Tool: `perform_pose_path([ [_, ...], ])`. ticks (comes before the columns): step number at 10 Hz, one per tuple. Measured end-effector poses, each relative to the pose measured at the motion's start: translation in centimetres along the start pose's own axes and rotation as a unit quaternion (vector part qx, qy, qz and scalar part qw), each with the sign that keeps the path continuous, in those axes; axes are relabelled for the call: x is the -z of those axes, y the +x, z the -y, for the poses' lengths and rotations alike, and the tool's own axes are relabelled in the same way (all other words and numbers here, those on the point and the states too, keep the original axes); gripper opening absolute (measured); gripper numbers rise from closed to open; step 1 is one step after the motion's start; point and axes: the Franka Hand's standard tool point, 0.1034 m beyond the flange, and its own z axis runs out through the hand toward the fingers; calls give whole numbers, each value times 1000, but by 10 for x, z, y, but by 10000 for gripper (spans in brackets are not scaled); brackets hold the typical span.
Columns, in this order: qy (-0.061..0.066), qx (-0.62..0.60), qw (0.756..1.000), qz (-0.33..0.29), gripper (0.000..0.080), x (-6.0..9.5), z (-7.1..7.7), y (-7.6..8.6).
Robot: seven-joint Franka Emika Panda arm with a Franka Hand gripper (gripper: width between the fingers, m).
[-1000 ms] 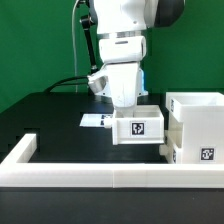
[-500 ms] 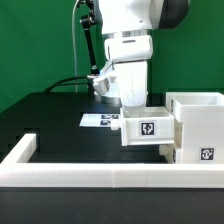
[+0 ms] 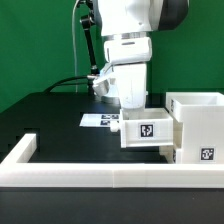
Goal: Assemble drawer
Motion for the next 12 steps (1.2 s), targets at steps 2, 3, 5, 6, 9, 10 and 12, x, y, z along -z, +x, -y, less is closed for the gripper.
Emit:
perform_pose_path([
  [2,10,1,1000,0,44,0,2,1],
  [3,20,2,1000,0,44,1,2,2],
  [5,27,6,1000,-1,44,1,2,7],
  [6,26,8,1000,-2,44,1,0,10],
  [9,26,9,1000,-3,44,1,-1,16],
  [10,26,6,1000,-4,44,1,-1,20],
  [12,26,6,1000,-4,44,0,0,31],
])
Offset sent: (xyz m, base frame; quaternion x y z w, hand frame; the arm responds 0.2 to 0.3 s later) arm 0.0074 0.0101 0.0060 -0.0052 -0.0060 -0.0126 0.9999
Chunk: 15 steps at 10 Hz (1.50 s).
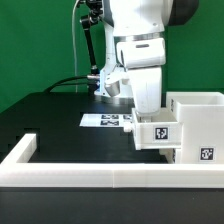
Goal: Assemble drawer
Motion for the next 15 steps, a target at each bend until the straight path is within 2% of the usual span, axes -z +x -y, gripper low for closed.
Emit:
perform_pose_path([
  [1,0,-10,1000,0,44,-1,0,6],
  [5,-1,-18,1000,1,44,0,0,4],
  [6,-4,-22,1000,2,238,3,1,5],
  [8,-9,-18,1000,5,512,14,-1,9],
  [9,-4,-18,1000,9,512,24,-3,6],
  [10,1,-18,1000,14,621,35,-8,0],
  [11,4,-6,1000,16,641,43,-15,-9],
  [13,15,-4,1000,14,648,43,-25,-31],
  [15,16,-4,1000,13,649,41,-25,-33],
])
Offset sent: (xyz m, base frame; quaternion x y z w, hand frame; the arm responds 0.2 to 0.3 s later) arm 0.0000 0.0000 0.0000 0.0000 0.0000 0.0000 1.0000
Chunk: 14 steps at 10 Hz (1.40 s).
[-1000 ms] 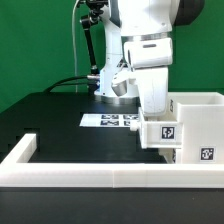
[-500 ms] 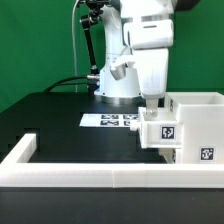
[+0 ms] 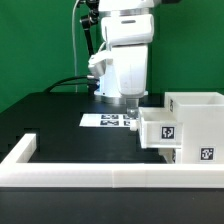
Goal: Assemble drawer
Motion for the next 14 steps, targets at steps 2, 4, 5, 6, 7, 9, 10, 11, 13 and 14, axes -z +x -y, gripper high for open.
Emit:
perform_pose_path([
  [2,8,0,999,-40,649,-13,2,-8],
  [4,15,-1,997,-75,649,-32,-7,-3],
  [5,14,-10,995,-97,649,-38,-12,0],
  [6,13,-10,995,-101,649,-40,-16,9],
  [7,6,-21,995,-98,649,-38,-18,17],
  [9,-13,-34,996,-86,649,-36,-17,17],
  [10,-19,-35,996,-76,649,-37,-15,17],
  [11,-24,-32,997,-65,649,-39,-14,16],
  [13,-26,-36,997,-62,649,-40,-13,14],
  [14,-26,-36,997,-63,649,-41,-13,14],
])
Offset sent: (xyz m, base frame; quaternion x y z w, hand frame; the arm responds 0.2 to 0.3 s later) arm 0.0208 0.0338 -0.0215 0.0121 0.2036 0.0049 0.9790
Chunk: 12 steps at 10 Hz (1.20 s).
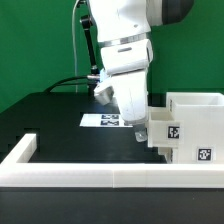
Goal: Assemble drawer
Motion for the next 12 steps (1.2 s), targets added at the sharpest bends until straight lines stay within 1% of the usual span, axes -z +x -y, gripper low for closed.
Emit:
perform_pose_path([
  [1,-1,9,1000,0,649,0,0,0],
  [3,-9,37,999,6,649,3,-4,6],
  [4,-8,43,999,7,649,1,-5,10],
  [6,0,55,998,-1,649,-3,-8,26],
  [7,-3,42,999,-8,649,-9,-8,39],
  [8,-10,41,999,0,649,-11,-10,38],
  [10,-9,40,999,1,649,-11,-10,35],
  [11,3,56,998,7,649,-5,-8,17],
  [12,14,54,998,12,649,4,-7,-9],
])
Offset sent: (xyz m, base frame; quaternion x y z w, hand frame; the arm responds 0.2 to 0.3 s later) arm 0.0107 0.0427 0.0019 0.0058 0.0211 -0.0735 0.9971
